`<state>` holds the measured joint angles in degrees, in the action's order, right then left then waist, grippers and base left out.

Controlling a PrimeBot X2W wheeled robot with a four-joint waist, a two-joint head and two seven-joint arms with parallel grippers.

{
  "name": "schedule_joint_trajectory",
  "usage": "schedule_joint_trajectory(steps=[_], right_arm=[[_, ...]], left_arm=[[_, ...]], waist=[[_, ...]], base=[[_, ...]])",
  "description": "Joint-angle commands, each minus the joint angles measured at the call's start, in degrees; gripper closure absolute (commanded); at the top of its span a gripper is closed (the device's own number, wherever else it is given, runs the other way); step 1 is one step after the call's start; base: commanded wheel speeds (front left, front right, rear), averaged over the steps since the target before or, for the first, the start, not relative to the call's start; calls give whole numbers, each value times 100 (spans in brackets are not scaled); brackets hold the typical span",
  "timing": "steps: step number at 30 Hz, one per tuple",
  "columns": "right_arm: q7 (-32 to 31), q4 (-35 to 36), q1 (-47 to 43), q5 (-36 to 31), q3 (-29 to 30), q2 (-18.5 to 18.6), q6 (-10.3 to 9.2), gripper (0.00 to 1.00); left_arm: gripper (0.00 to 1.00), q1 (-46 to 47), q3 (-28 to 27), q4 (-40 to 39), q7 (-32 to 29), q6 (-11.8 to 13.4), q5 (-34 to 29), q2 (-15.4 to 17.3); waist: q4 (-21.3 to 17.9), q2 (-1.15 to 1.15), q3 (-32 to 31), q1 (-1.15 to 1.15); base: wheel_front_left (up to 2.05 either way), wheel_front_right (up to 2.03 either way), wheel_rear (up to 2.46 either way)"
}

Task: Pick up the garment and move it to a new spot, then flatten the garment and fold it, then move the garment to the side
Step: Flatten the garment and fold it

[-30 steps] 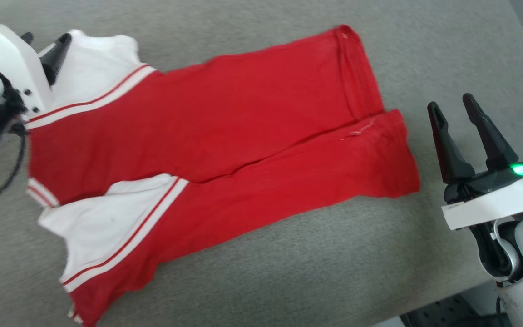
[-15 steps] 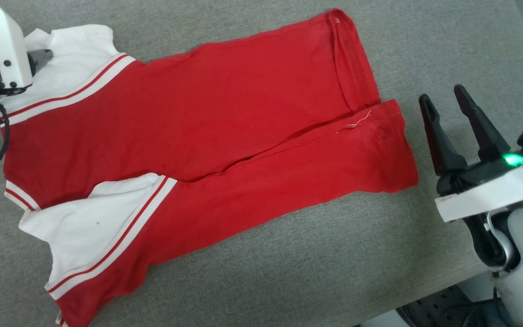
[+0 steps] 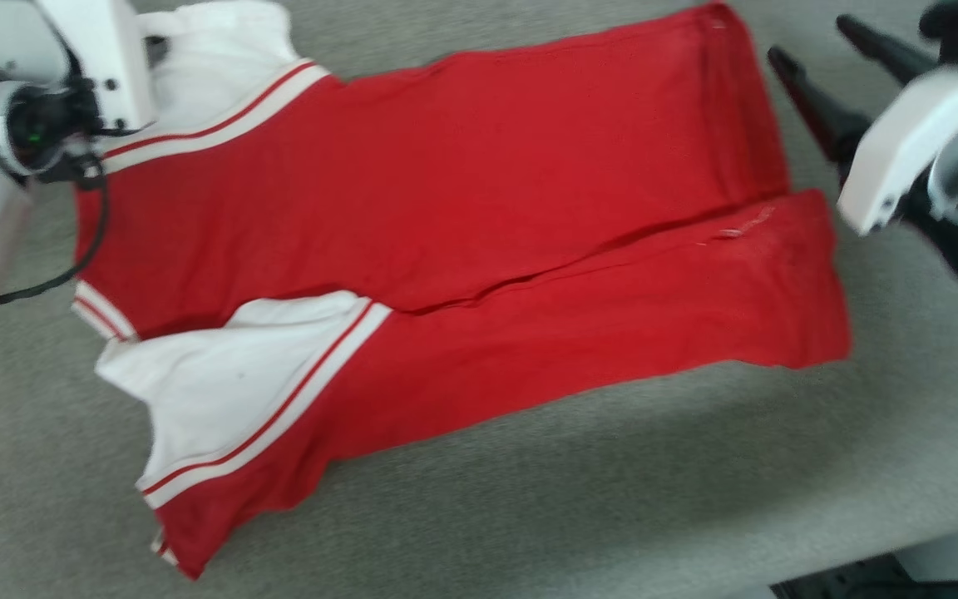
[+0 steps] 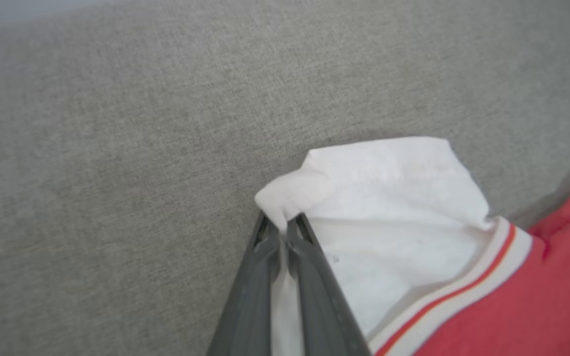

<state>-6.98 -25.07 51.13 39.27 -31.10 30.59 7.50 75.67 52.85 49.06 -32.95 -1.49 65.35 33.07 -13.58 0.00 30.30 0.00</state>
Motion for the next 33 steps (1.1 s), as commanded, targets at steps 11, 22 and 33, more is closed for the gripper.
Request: schedule_joint_trajectory(steps=[11,22,33], right_arm=[[-1909,-1445,1561,1047,-1117,-28,-2,0],[-1522,-1584,1493,1544,-1508,284,-2,100],[-1073,-787,584,1918,-1701,949,-2,100]], left_arm=[[100,42,207,375,372,-390,-95,-710],[100,-118,-120,166,1164,-602,380,-918],[100,-1678,-39,-2518,1927,-603,1121,196]], waist=[[711,0,288,0],[1019,0,-314,0],[1342,0,-1130,0]], base=[[0,0,0],[0,0,0],[0,0,0]])
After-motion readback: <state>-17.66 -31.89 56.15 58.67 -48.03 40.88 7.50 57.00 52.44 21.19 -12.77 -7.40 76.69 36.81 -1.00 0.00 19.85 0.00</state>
